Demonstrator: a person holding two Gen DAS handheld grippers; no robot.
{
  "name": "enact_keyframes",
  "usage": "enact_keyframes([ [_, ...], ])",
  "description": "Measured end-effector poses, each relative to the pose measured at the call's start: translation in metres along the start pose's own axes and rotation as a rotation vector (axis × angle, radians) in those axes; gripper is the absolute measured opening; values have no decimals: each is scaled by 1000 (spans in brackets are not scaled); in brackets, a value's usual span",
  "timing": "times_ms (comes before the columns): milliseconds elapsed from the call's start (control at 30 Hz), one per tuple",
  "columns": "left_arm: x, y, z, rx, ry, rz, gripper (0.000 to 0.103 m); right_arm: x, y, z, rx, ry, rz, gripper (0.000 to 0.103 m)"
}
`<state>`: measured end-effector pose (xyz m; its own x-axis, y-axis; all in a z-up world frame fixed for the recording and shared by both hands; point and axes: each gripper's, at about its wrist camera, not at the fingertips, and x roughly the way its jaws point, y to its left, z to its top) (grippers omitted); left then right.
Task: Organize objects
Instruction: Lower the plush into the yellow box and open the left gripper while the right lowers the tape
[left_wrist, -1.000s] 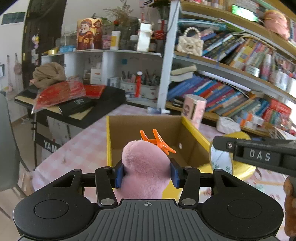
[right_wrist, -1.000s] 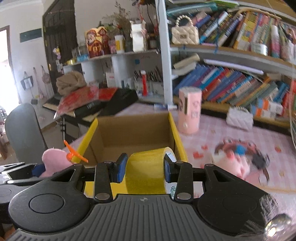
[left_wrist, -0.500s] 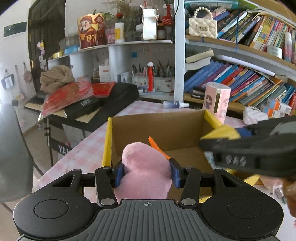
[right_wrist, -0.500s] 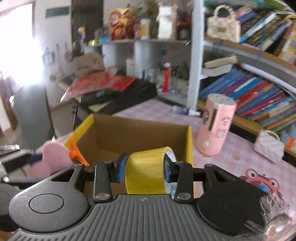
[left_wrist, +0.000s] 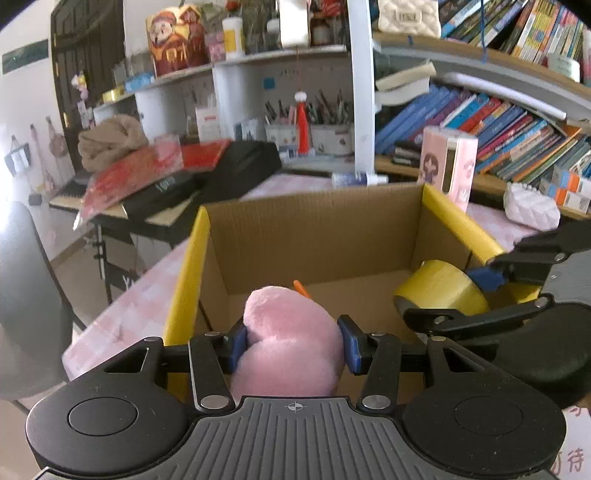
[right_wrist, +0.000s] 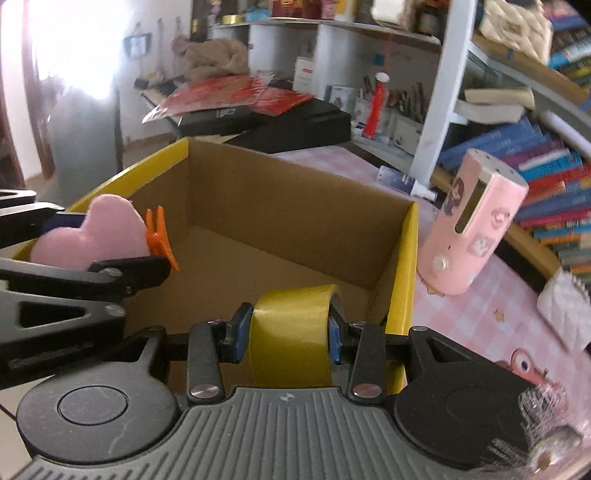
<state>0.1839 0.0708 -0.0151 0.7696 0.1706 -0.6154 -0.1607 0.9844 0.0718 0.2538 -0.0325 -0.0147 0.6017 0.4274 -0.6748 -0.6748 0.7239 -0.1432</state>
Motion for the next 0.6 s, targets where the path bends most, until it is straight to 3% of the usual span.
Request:
enact_keyframes([
  [67, 2, -4, -3, 21, -30, 33, 49, 3, 6, -2, -51, 7, -31, 38],
  [233, 9, -7, -2, 56, -44, 58, 50, 3, 5, -1, -44, 29, -58, 39],
  [600, 27, -11, 2, 102, -39, 31, 50, -6, 11, -6, 42, 32, -158, 38],
])
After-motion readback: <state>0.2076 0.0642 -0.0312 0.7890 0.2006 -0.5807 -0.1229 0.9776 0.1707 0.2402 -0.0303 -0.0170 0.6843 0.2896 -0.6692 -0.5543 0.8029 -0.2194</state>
